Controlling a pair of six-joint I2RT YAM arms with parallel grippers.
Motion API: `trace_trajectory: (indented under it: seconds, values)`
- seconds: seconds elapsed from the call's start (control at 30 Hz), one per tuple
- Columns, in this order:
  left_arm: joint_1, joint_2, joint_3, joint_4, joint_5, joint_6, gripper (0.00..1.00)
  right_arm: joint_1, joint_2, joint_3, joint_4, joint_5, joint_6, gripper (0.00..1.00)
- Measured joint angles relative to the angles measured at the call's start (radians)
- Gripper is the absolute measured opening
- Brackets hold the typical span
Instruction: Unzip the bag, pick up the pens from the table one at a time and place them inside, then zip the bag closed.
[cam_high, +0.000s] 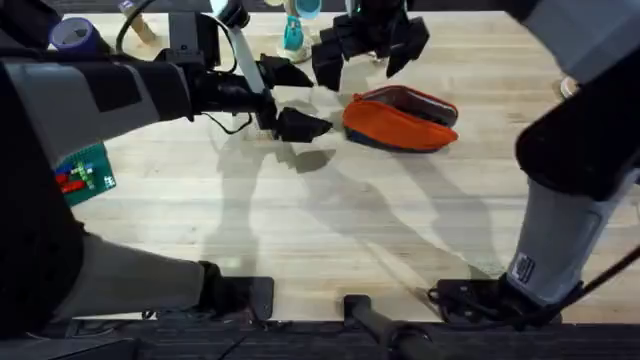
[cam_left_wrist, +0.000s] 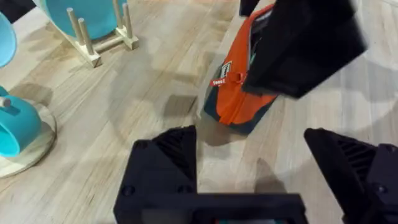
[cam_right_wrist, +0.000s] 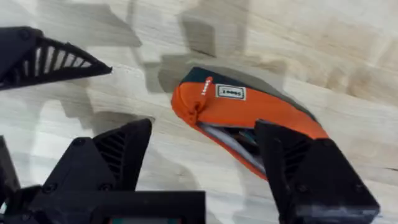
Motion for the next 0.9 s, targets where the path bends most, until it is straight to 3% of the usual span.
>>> trace_trajectory:
  seconds: [0.53, 0.9]
  values:
    - [0.0, 0.0, 0.0, 0.0, -0.003, 0.0, 0.995, 0.001, 0.087, 0.0, -0.019, -0.008, -0.004, 0.989]
    - [0.0, 0.0, 0.0, 0.008, -0.003, 0.0, 0.995, 0.001, 0.093, 0.0, -0.022, -0.007, -0.008, 0.89]
